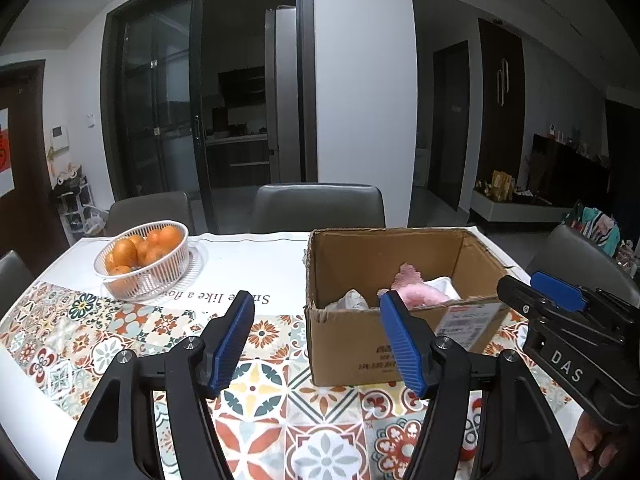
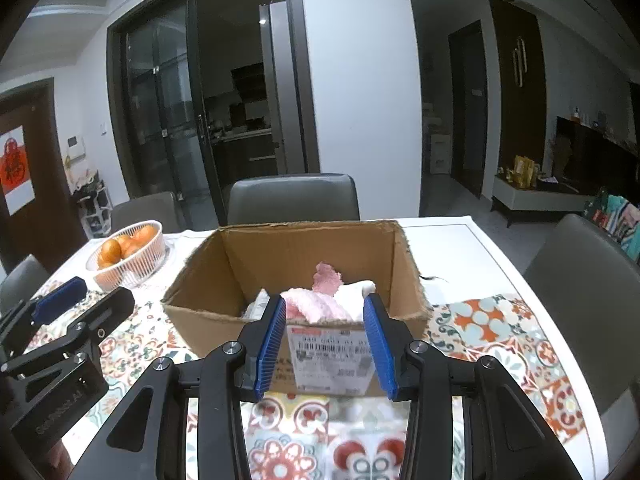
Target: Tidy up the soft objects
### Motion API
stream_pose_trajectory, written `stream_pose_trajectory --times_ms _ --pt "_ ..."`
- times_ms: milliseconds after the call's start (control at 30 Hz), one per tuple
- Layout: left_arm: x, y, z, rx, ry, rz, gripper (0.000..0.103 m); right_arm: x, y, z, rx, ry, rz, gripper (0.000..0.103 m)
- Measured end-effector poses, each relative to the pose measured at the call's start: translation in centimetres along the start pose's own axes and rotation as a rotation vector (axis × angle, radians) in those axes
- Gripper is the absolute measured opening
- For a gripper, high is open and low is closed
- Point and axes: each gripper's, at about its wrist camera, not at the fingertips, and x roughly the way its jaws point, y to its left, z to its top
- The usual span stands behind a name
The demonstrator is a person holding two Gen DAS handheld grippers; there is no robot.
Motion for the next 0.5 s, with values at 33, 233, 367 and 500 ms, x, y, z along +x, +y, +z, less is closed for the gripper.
stream_pose_trajectory --times_ms 33,233,367,500 --pt "-0.5 0.0 -0.1 0.0 -0.003 0.001 0.066 -0.6 0.1 -0.1 0.001 -0.002 0.001 0.042" --pt "-4.1 0.2 -0.7 0.007 -0.023 0.015 0.072 -4.6 0.5 -0.9 0.005 -0.016 -0.003 0.044" --pt "-6.4 0.2 -1.1 0.014 -0.041 0.032 0.077 -6.7 0.8 -1.4 0.005 -0.024 -0.015 0.048" --pt "-8.6 0.4 -1.8 0.014 -0.057 0.045 0.085 -8.8 1.0 -2.3 0.012 -0.032 -0.024 0.053"
